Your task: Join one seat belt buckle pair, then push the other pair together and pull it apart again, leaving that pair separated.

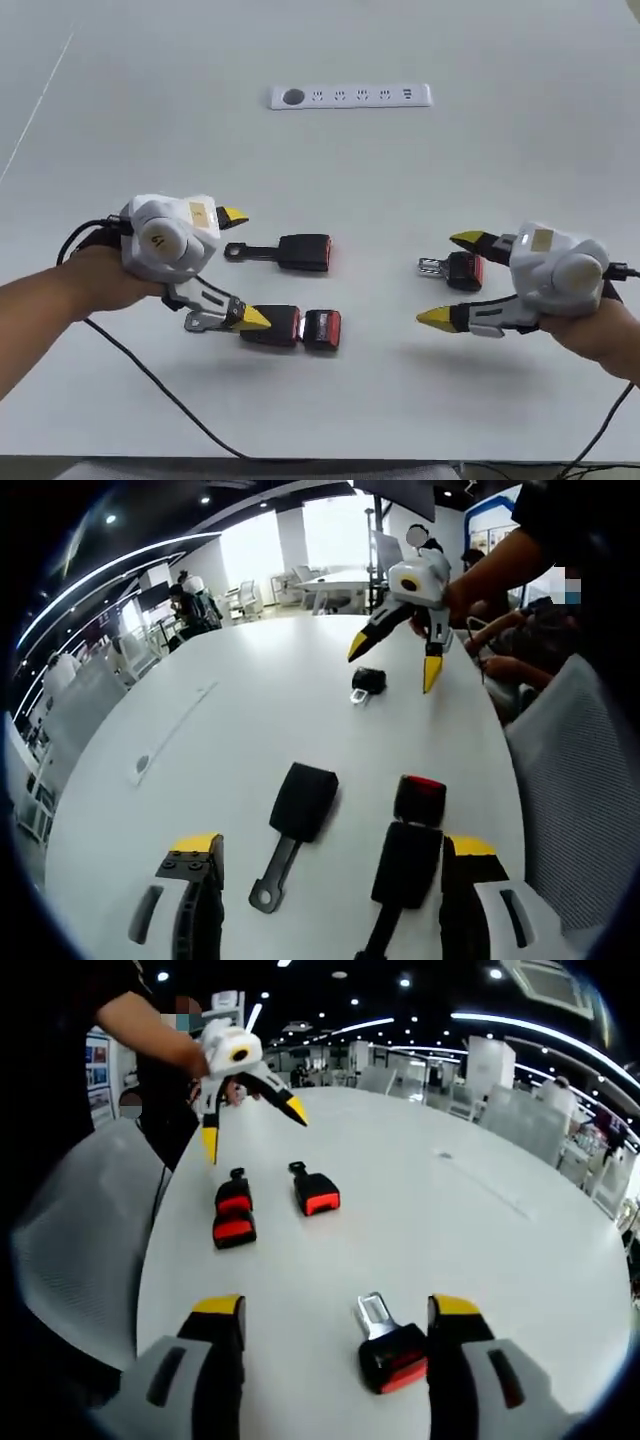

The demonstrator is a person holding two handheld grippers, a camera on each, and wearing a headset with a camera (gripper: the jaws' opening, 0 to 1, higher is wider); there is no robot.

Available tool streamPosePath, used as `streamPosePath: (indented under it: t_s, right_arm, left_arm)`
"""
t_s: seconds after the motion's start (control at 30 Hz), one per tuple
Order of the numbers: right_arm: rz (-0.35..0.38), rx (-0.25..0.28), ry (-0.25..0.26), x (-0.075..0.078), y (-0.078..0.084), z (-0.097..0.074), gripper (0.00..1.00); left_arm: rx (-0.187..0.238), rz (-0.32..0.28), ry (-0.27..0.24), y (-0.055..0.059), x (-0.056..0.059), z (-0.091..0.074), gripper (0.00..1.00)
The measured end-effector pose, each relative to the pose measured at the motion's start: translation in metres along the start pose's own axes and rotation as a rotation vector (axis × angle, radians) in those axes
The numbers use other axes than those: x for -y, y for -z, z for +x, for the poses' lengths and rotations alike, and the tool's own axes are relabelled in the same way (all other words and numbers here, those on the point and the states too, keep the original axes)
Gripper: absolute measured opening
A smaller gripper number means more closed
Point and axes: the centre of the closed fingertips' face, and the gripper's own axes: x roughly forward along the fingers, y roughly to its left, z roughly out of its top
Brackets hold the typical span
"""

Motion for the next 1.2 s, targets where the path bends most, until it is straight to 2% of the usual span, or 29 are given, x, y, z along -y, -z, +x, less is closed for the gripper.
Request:
streamPosePath:
  t_s: [0.17, 0.3, 0.5, 0.7, 0.87, 1.07, 1.2]
  right_arm:
    - [0.045, -0.028, 0.005, 0.013, 0.010, -0.007, 0.76]
    - [0.054, -0.059, 0.003, 0.020, 0.019, -0.010, 0.75]
    - [0.079, -0.104, -0.023, 0.027, 0.035, -0.009, 0.73]
    - [0.103, -0.125, -0.043, 0.033, 0.044, -0.007, 0.71]
    - [0.097, -0.146, -0.083, 0.030, 0.050, -0.002, 0.68]
    - [0.064, -0.128, -0.098, 0.033, 0.049, 0.003, 0.63]
    - [0.023, -0.133, -0.105, 0.036, 0.052, 0.003, 0.56]
  left_arm:
    - [0.009, 0.017, 0.011, -0.005, -0.009, 0.007, 0.93]
    - [0.020, 0.032, 0.031, -0.008, -0.017, 0.016, 0.91]
    - [0.006, 0.025, 0.065, -0.005, -0.027, 0.036, 0.90]
    - [-0.021, 0.015, 0.108, 0.006, -0.030, 0.060, 0.86]
    - [-0.033, 0.019, 0.133, 0.010, -0.030, 0.074, 0.83]
    - [-0.039, 0.044, 0.165, 0.013, -0.028, 0.083, 0.73]
    - [-0.069, 0.058, 0.188, 0.021, -0.026, 0.088, 0.62]
